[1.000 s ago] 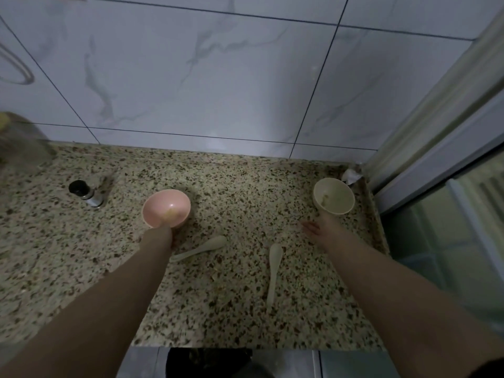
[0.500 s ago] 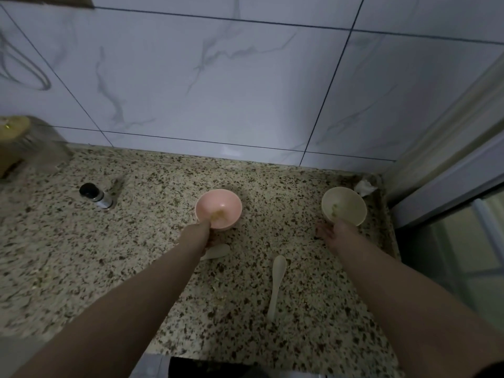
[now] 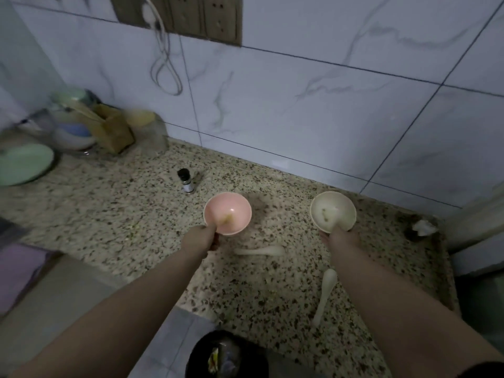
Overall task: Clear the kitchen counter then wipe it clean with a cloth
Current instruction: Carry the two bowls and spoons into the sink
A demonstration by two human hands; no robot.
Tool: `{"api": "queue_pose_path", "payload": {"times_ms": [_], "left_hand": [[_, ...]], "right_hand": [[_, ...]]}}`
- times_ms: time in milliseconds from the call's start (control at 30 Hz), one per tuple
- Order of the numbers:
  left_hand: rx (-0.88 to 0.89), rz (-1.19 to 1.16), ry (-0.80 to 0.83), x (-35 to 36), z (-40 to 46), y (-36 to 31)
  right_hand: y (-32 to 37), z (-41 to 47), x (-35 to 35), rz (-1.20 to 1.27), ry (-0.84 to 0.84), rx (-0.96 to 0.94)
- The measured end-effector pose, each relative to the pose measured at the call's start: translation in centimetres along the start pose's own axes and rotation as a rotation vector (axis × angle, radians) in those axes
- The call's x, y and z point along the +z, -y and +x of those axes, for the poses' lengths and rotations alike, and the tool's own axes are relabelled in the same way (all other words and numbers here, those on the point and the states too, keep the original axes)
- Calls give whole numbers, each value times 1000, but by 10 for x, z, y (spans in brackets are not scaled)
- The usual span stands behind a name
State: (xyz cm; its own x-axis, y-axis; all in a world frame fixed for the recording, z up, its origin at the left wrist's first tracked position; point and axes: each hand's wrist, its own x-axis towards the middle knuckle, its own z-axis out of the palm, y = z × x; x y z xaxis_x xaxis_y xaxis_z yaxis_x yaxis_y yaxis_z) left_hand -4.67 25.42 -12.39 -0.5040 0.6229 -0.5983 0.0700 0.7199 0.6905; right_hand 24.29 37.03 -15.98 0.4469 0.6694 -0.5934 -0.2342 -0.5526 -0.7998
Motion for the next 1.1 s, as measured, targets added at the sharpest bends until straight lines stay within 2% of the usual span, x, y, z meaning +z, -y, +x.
{"api": "queue_pose_path", "payload": {"times_ms": [233,467,633,767,900,1100], "left_hand": [[-13,-142,-168,-136,-46,77],[-72,-246,-349,-289,-111,199],[-102,-293,-465,-370,-156,280],[-154,-392,-632,-448,-200,354],[-233,-488,-739,-492,-223,405],[-320,-594,-782,-527,-225,440]], "right_hand": [[-48,-142,86,-43,304,16],[-138,-305,144,-205,601,-20],[-201,-394,179,-346,741,-34],[-262,-499,212,-453,925,-41],[-302,-575,238,-530,1092,-10],[-337,-633,275,-676,1197,24]]}}
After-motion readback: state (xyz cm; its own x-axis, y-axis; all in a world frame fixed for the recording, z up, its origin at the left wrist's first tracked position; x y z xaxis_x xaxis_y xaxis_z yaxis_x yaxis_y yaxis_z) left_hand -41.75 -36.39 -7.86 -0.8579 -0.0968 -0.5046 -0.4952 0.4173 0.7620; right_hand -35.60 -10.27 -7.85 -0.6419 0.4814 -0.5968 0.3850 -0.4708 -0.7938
